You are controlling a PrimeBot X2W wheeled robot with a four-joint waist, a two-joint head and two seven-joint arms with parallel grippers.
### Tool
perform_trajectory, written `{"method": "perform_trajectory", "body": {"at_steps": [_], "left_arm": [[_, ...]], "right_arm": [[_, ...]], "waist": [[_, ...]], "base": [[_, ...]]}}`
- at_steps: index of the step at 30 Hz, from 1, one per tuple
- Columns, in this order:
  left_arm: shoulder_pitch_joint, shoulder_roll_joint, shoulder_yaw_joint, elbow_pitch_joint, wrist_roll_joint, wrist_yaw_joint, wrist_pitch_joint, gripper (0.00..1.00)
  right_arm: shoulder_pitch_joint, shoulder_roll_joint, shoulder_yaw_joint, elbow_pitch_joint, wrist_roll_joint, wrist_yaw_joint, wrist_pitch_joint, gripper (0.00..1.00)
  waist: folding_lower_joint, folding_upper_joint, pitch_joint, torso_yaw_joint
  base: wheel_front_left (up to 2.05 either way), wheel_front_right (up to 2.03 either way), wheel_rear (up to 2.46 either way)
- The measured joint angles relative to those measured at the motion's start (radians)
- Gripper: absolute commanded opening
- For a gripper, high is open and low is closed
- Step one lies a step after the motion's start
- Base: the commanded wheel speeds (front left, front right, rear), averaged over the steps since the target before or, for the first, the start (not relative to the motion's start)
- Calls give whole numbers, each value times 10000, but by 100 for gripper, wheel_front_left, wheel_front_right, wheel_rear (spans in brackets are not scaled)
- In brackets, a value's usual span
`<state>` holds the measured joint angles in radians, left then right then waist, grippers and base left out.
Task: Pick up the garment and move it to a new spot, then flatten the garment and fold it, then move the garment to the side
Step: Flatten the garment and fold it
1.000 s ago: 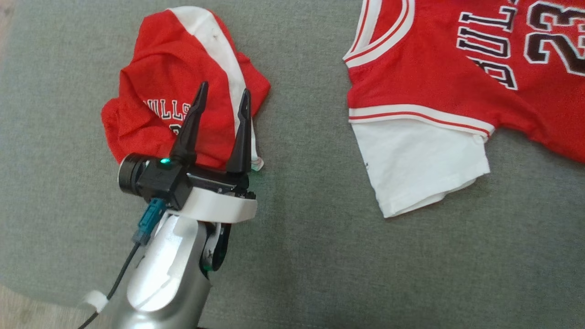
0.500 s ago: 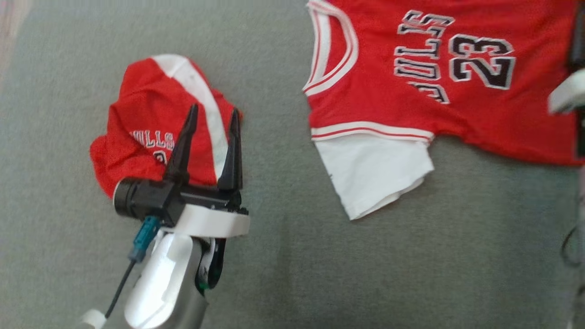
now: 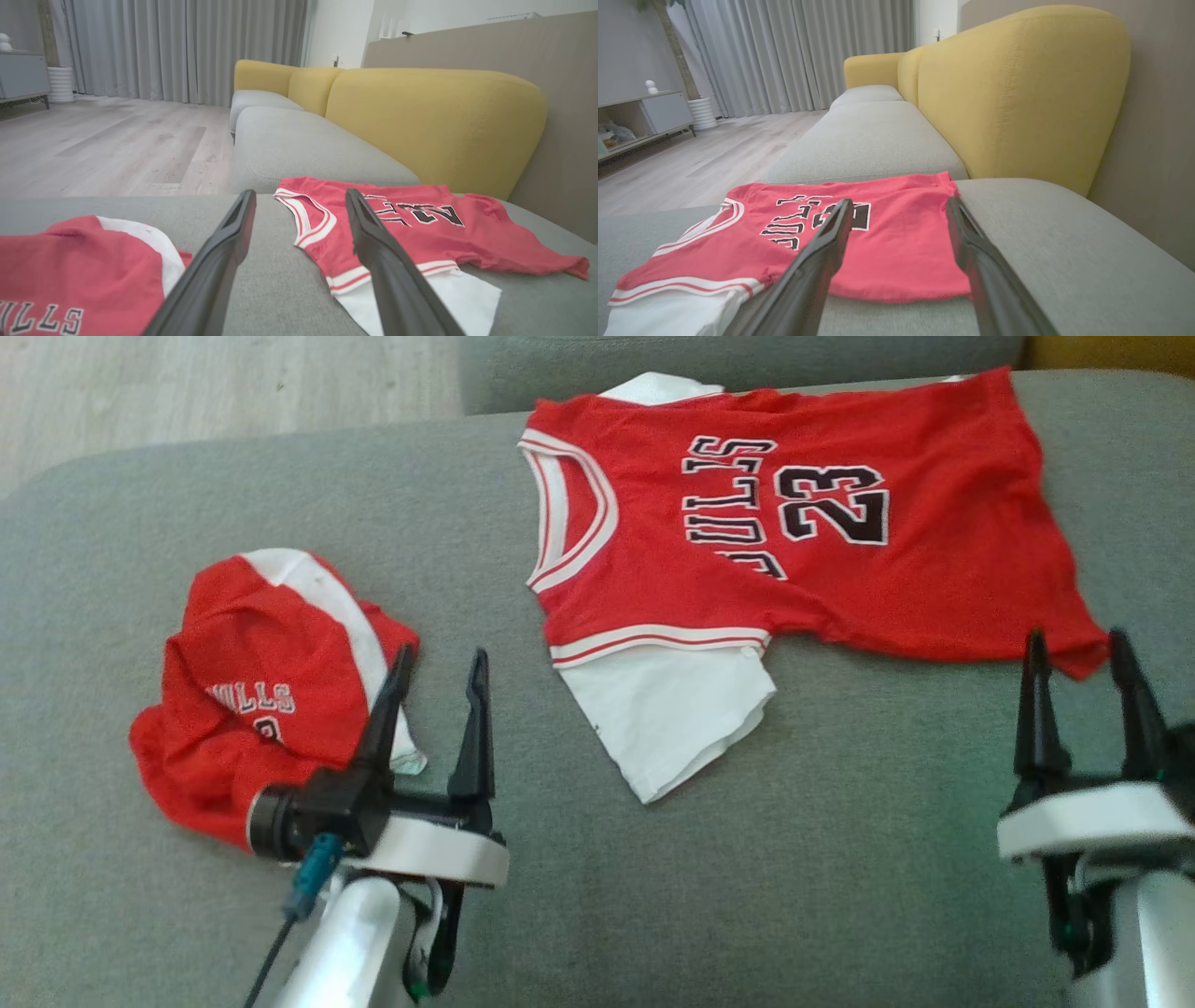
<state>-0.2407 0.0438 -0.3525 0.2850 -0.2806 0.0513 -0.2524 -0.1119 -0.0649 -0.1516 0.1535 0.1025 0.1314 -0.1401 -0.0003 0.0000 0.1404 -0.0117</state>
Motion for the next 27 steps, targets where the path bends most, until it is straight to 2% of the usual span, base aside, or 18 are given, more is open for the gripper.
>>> {"method": "perform_trajectory", "body": {"at_steps": [9,19,22,25,27], "left_arm": [[-11,10,-510,853,-2,-174,75,100],[-689,15,-1918,2098,-685,-303,1921,100],[-692,15,-2167,2360,-859,-247,2355,100],[-694,17,-2288,2397,-1580,-232,2763,100],[-710,17,-2339,2406,-1561,-151,2878,100]], "right_arm": [[602,199,-130,-692,253,0,-222,100],[534,203,98,-694,474,0,-416,100],[443,205,169,-644,546,0,-483,100],[353,205,199,-596,577,0,-554,100],[354,205,221,-577,579,0,-585,100]], "waist": [[2,0,52,-326],[3,0,529,-864],[3,0,605,-1073],[3,0,649,-1264],[3,0,664,-1320]], "base": [[0,0,0],[0,0,0],[0,0,0],[0,0,0],[0,0,0]]}}
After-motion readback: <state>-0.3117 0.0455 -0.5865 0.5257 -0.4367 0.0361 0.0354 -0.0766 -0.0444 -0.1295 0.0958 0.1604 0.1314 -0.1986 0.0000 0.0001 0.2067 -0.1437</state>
